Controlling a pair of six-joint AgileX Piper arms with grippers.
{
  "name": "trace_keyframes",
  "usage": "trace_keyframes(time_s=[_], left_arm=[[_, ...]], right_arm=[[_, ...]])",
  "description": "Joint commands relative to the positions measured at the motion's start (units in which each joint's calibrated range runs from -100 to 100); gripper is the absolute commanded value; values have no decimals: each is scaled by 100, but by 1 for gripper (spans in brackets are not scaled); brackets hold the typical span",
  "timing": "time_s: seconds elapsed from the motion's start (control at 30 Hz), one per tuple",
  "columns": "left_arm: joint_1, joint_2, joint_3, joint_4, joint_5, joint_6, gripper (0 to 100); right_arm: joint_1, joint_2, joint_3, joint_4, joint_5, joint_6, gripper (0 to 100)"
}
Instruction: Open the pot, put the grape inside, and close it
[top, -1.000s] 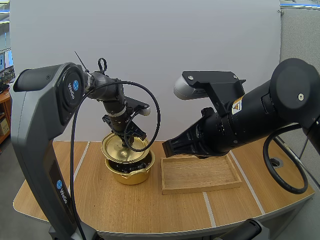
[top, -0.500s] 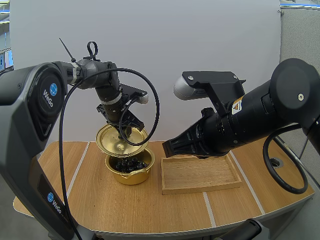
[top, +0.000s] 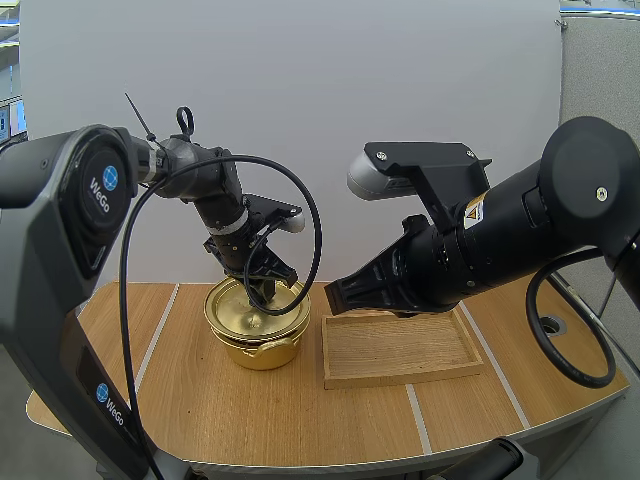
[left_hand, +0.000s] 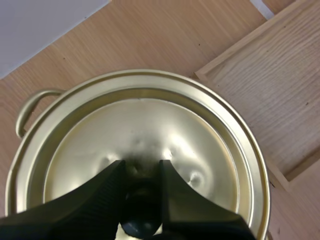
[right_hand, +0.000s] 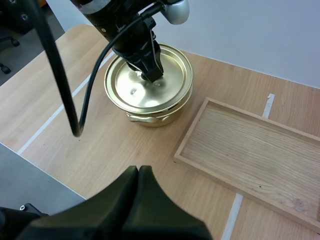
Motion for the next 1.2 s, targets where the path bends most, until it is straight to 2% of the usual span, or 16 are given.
trace_keyframes(time_s=[0.0, 0.53, 0.6, 0.67, 0.7, 0.77, 0.83, 0.87, 1.03, 1.17], left_arm=[[-18, 95, 25, -43, -320, 13, 0], [-18, 572, 25, -6, -355, 32, 0], [-18, 572, 25, -6, -341, 23, 3], [-18, 572, 25, -6, -274, -25, 14], [-18, 557, 25, -6, -220, -25, 24], [-18, 511, 8, -30, -128, -25, 55], [-18, 381, 8, -30, -144, -25, 97], [-18, 306, -6, -30, -144, -25, 100], [-18, -383, -111, -18, -69, -84, 100], [-18, -1069, -371, -18, 590, -153, 100]], right_arm=[[-22, -74, 11, -47, 0, -58, 0], [-22, -74, 11, -47, 0, -58, 0], [-22, -74, 11, -47, 0, -58, 0], [-22, -74, 11, -47, 0, -58, 0], [-22, -74, 11, -47, 0, -58, 0], [-22, -74, 11, -47, 0, -58, 0], [-22, -74, 11, -47, 0, -58, 0], [-22, -74, 11, -47, 0, -58, 0], [-22, -74, 11, -47, 0, -58, 0], [-22, -74, 11, -47, 0, -58, 0]])
